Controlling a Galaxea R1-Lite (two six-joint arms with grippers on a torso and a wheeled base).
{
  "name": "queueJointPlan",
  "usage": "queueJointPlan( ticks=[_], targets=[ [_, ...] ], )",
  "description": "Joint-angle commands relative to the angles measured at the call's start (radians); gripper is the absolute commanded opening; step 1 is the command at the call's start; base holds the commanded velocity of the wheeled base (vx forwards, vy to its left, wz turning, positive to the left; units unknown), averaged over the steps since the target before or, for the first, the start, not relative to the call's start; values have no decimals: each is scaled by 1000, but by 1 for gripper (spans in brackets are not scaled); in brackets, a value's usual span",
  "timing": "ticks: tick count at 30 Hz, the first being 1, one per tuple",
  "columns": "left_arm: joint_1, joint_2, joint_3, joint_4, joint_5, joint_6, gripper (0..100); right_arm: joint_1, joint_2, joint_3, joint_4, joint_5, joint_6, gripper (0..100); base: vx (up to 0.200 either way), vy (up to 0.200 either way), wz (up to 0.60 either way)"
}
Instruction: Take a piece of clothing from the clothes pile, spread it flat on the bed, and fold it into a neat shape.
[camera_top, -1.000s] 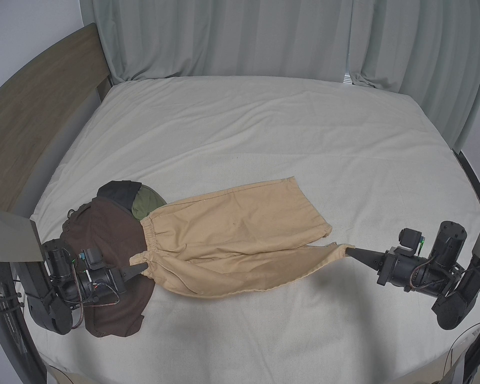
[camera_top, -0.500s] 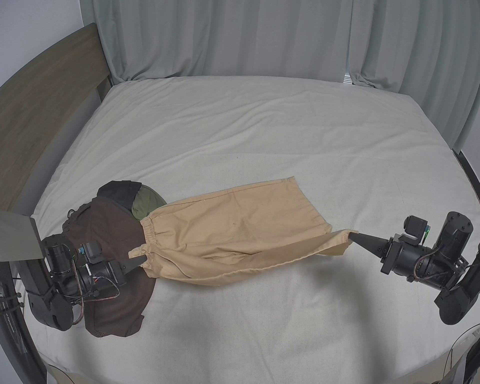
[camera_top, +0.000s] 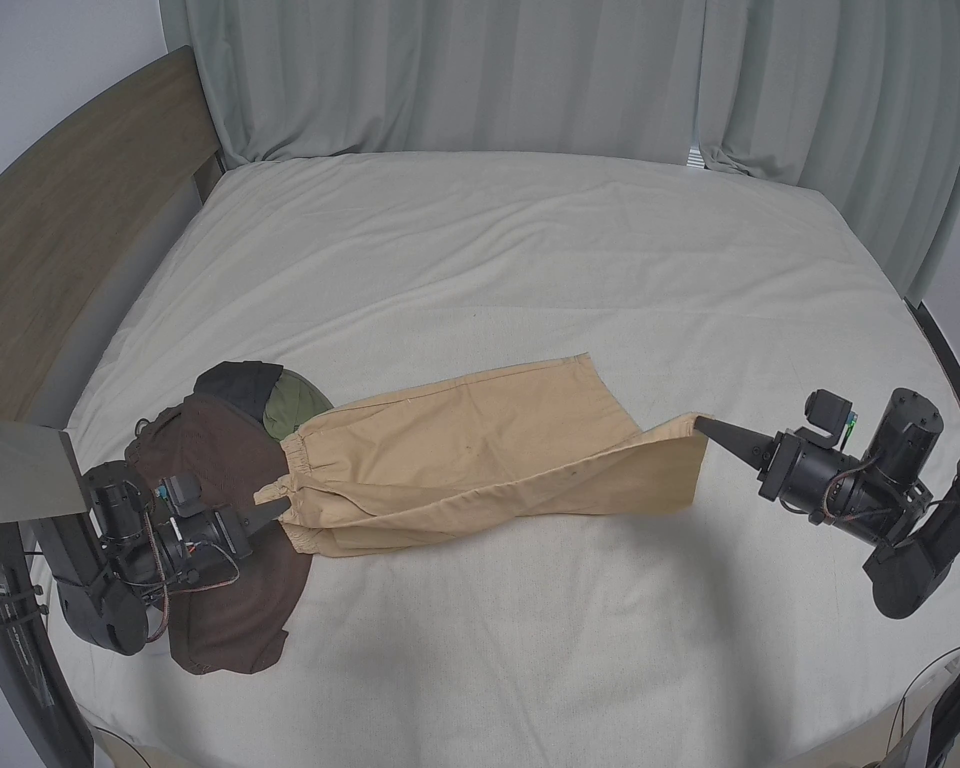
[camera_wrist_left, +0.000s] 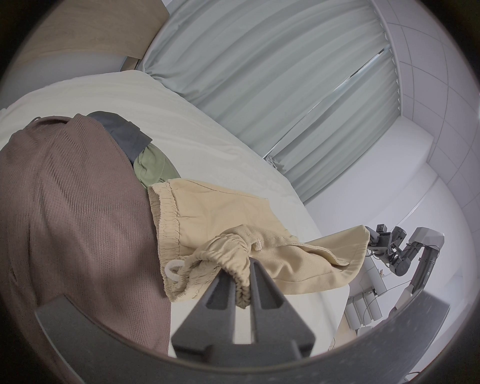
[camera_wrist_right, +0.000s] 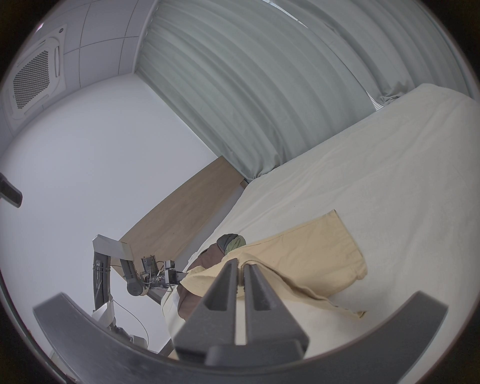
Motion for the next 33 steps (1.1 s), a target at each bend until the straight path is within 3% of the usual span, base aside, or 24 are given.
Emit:
queueJointPlan(
  ticks=[1,13,33],
  targets=[
    [2,1,-12,0,11,-9,0,0,8,-66,35,0,3,0,0,0,0],
    [-1,2,-35,0,37,-36,0,-15,52,-223,143,-1,8,0,0,0,0],
    [-24,19,-108,0,72,-85,0,-38,230,-474,175,-1,58,0,0,0,0]
  ],
)
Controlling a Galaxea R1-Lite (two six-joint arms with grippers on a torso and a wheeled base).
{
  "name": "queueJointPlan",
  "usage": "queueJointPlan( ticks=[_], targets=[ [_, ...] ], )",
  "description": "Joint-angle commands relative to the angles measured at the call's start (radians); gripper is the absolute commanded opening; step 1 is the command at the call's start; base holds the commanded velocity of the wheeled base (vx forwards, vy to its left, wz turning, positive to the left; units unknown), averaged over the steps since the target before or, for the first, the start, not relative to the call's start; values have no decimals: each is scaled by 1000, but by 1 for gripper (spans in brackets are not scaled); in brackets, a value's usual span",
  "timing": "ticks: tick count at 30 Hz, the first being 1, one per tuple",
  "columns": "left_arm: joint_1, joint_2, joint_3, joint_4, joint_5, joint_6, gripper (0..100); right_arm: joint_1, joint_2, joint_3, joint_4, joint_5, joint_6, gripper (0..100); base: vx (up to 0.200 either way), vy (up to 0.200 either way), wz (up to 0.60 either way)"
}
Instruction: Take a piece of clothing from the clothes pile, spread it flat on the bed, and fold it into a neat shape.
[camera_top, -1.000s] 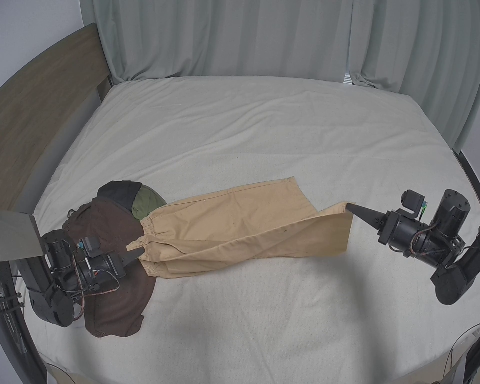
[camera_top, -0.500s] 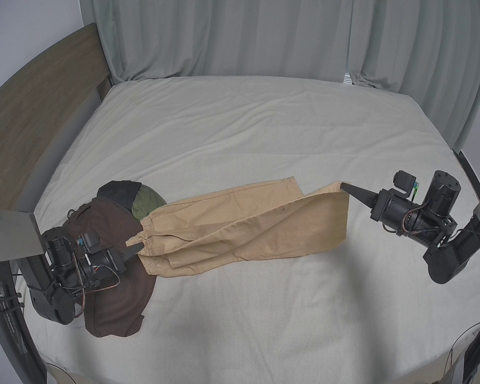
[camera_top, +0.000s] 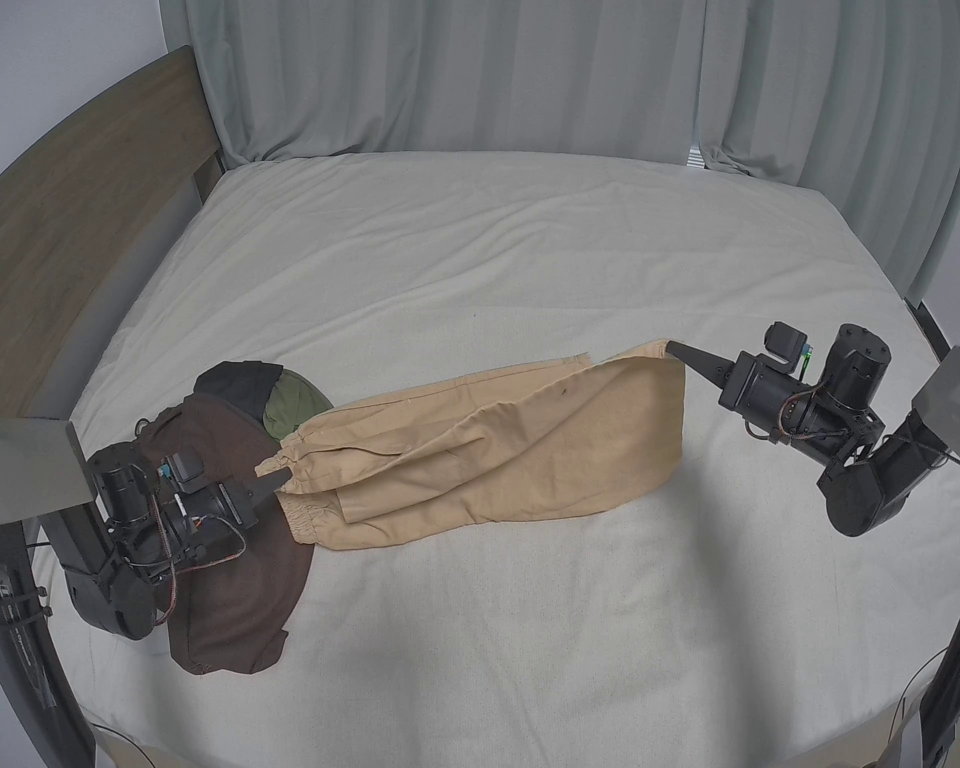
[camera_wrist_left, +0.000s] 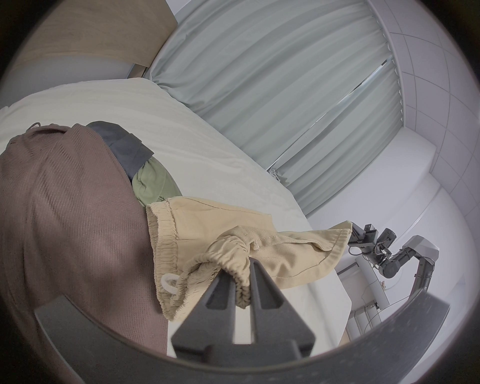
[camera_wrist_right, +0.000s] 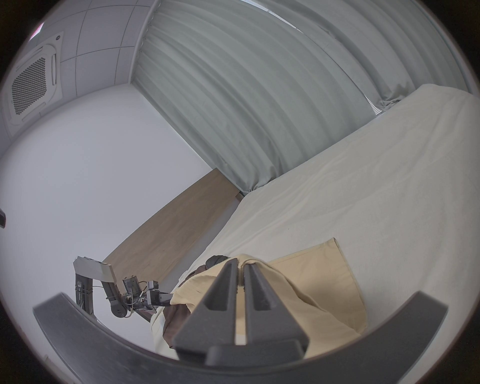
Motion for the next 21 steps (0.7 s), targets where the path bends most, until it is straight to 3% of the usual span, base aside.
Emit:
queueJointPlan(
  ticks=[1,21],
  targets=[
    [-3,12,-23,-1,0,-1,0,-1,41,-50,26,0,1,0,0,0,0],
    [-12,78,-133,-1,40,-36,0,-15,182,-288,127,-3,21,0,0,0,0]
  ],
)
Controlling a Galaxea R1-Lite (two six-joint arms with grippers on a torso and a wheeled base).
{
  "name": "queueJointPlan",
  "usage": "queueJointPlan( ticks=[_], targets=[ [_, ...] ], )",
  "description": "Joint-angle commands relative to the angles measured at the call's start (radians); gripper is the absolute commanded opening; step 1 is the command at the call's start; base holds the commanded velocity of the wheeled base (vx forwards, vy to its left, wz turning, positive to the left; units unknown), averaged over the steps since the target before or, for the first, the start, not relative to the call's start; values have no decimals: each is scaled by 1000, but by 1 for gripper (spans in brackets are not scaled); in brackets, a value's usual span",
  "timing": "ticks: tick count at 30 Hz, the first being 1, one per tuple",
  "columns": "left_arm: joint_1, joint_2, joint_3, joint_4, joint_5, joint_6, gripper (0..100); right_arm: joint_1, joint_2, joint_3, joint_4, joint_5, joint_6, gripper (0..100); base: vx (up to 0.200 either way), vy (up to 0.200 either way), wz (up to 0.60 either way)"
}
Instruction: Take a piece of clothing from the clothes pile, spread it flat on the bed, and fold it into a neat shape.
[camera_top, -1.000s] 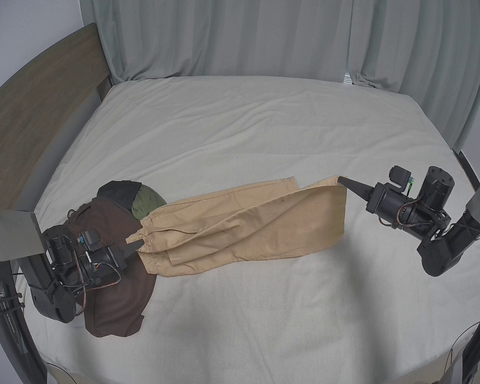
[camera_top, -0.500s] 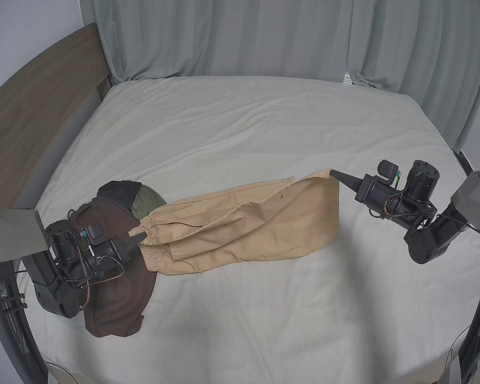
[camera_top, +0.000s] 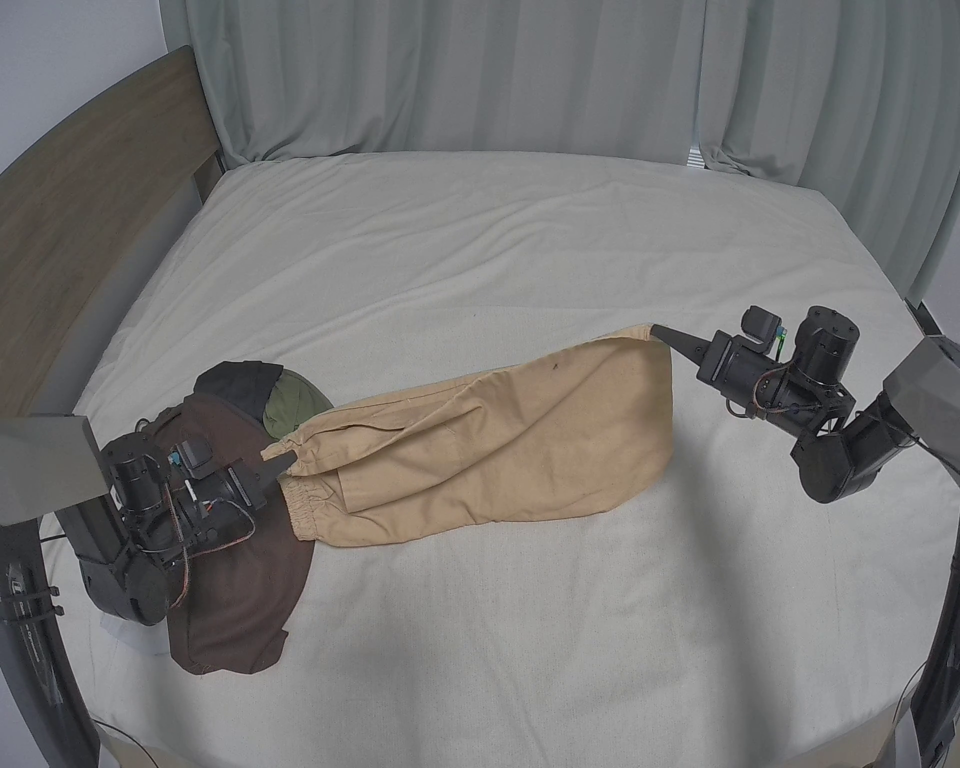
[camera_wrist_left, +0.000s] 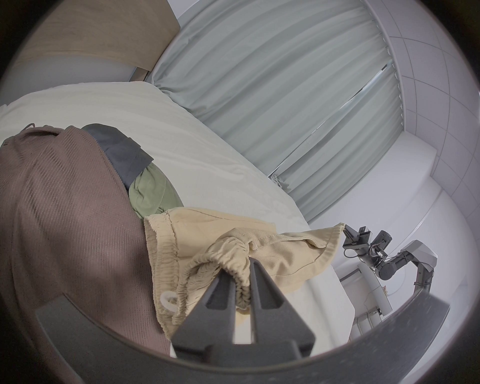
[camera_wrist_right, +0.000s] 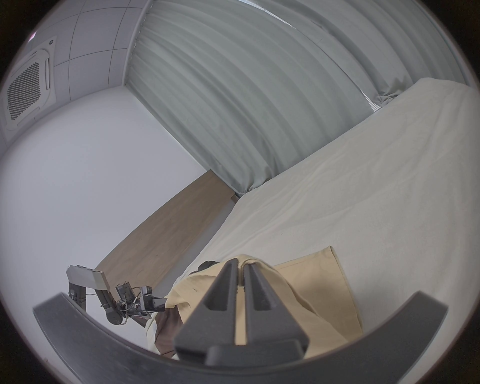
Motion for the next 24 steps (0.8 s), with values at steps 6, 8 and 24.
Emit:
queueJointPlan(
  ticks=[6,8,24],
  targets=[
    [0,58,-73,-1,20,-6,0,0,125,-141,20,-2,0,0,0,0,0],
    [0,68,-83,-1,20,-11,0,0,136,-166,34,-4,2,0,0,0,0],
    [9,109,-161,-1,28,-31,0,0,232,-292,48,-10,0,0,0,0,0]
  ],
)
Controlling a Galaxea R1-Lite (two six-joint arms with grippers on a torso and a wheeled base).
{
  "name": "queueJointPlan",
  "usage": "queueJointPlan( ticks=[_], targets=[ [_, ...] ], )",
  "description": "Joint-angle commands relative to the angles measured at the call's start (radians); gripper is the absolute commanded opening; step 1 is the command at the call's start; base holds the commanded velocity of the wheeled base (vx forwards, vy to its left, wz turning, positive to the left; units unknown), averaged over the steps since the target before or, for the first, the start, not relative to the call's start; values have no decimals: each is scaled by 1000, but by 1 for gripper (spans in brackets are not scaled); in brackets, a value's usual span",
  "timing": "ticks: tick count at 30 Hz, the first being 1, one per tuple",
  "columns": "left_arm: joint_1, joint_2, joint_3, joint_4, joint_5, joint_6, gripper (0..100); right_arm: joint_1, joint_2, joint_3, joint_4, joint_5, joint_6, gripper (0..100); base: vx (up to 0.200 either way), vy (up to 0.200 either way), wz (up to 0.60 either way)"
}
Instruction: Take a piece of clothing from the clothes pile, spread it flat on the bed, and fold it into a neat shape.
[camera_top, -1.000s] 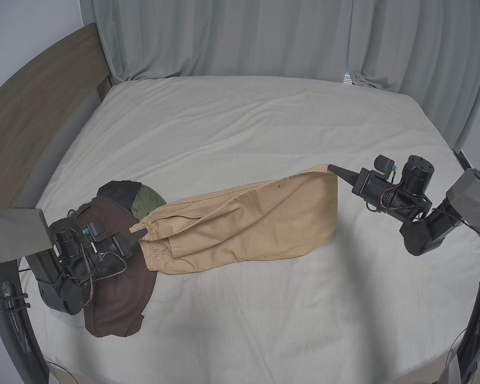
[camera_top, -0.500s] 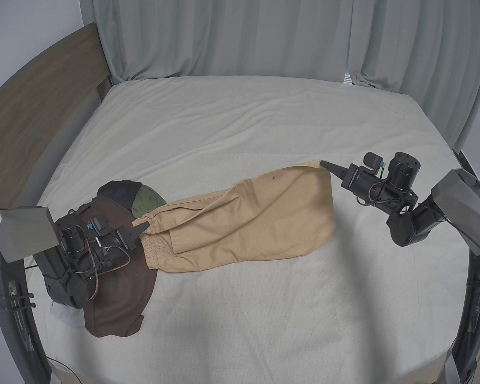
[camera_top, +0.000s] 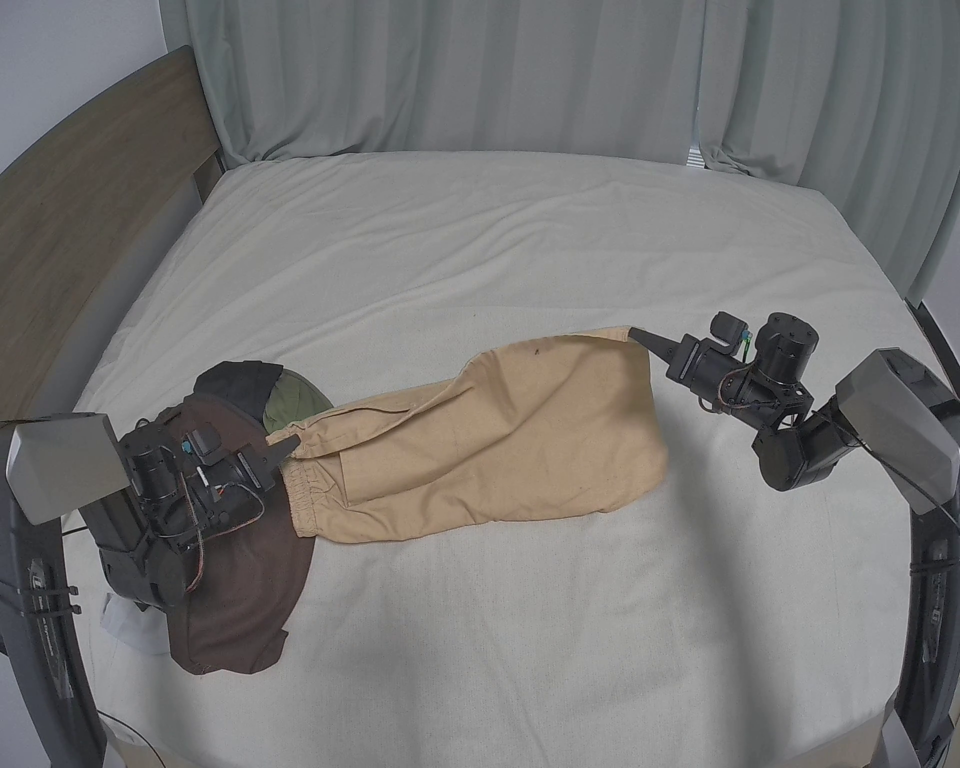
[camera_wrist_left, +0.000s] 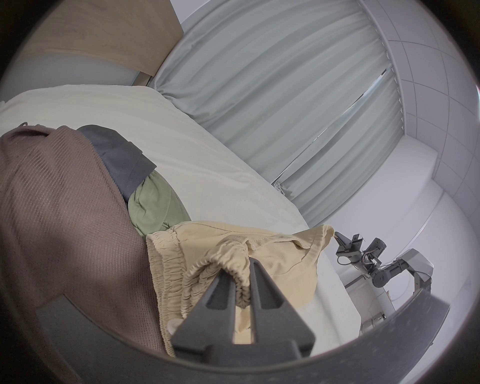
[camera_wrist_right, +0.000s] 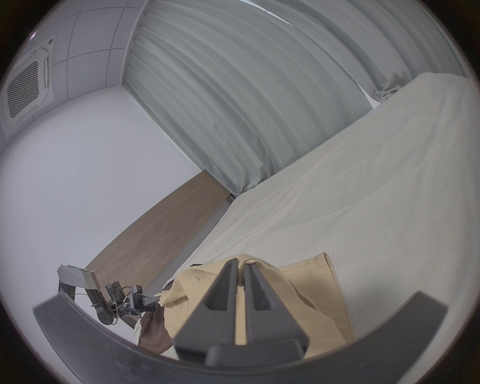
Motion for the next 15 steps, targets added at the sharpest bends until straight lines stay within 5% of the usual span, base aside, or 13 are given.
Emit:
queueJointPlan(
  ticks=[1,7,8,15],
  targets=[
    [2,8,-9,0,0,-11,0,2,21,-20,3,1,-1,0,0,0,0],
    [2,18,-19,0,0,-26,0,6,24,-48,26,-1,-1,0,0,0,0],
    [3,20,-23,0,0,-26,100,6,33,-63,26,-4,-1,100,0,0,0],
    [17,24,-46,0,35,-34,100,11,56,-96,23,-47,-4,100,0,0,0]
  ],
)
